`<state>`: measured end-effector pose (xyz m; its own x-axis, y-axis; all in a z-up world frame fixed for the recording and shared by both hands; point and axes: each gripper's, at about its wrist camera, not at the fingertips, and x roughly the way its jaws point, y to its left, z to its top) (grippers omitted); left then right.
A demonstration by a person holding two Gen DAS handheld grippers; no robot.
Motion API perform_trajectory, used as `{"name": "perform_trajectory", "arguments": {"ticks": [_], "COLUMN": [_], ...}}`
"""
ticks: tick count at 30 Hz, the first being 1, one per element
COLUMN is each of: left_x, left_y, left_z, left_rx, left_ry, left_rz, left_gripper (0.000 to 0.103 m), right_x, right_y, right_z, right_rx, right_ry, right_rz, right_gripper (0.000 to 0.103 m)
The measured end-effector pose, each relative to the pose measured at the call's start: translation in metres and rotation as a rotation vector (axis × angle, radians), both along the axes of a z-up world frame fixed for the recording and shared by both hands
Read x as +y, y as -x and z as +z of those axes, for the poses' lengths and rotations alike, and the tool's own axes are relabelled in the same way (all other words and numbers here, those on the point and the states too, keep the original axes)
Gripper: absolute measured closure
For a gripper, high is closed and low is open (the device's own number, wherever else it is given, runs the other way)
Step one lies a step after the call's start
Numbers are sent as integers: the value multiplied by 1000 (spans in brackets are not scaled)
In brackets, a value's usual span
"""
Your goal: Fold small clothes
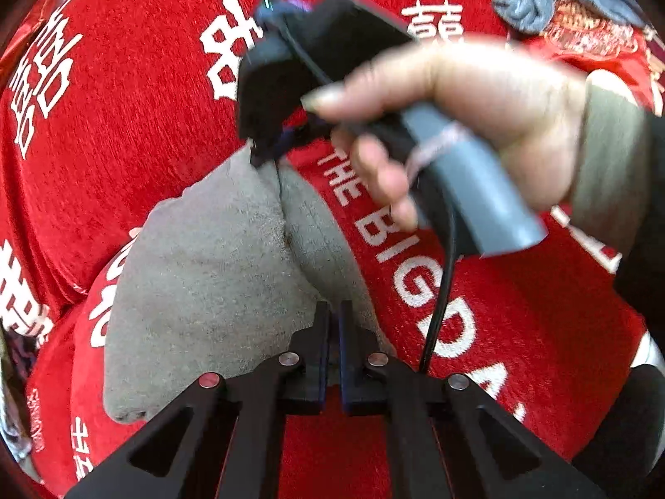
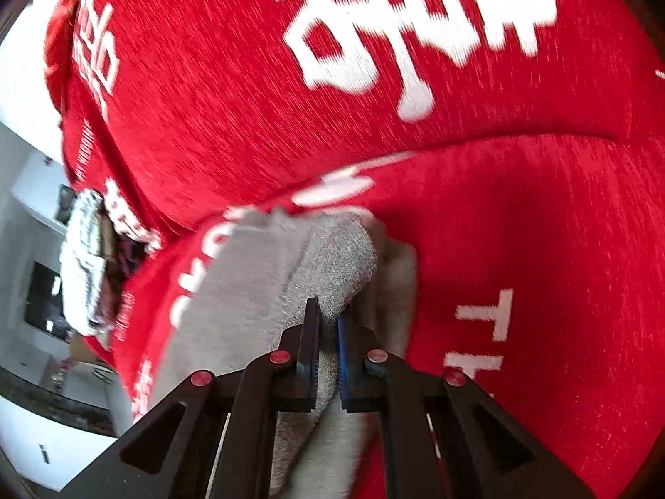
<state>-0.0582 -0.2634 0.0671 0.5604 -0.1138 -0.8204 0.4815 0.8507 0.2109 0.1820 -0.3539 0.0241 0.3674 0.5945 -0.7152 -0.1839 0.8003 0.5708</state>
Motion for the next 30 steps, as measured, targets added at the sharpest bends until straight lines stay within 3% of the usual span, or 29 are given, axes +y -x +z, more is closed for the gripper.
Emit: {"name": "perform_trajectory", "arguments": {"ticks": [6, 9, 10, 13, 16, 17, 18, 20, 24, 26, 28, 30], "left_x": [34, 59, 68, 94, 123, 130, 140, 159, 175, 174, 174, 180], "left_y": [1, -8, -11, -21, -29, -33, -38, -52, -63, -61, -57, -56], "left_z": [17, 12, 10, 7, 15, 19, 24, 26, 17, 11, 11, 14], "left_rx": [54, 110, 131, 236, 253, 241, 220, 224, 273, 286, 271, 276], "left_ry": [88, 123, 141, 249, 374, 403, 444, 488, 486, 487, 479, 476], "left_rz": [3, 71, 101, 153, 207, 223, 242, 290, 299, 287, 296, 309], "left_gripper": [97, 97, 97, 97, 97, 97, 97, 97, 97, 97, 97, 97], "right_x": [-7, -7, -6, 2, 17, 25, 34, 43, 16, 11, 18, 18], "right_y": [15, 35, 47, 73, 91, 95, 96, 97, 108, 108, 111, 115], "right_z": [10, 20, 25, 31, 28, 24, 18, 9, 18, 6, 0, 6], "right_rx": [3, -17, -42, -67, -76, -74, -68, -45, -106, -76, -89, -90], "right_ry": [-35, -57, -61, -83, -63, -25, 33, 97, 28, 31, 80, 61], "right_rz": [8, 8, 4, 16, 31, 41, 61, 66, -30, -43, -26, -39], "right_gripper": [80, 37, 34, 34, 37, 44, 88, 89, 91, 91, 89, 83]}}
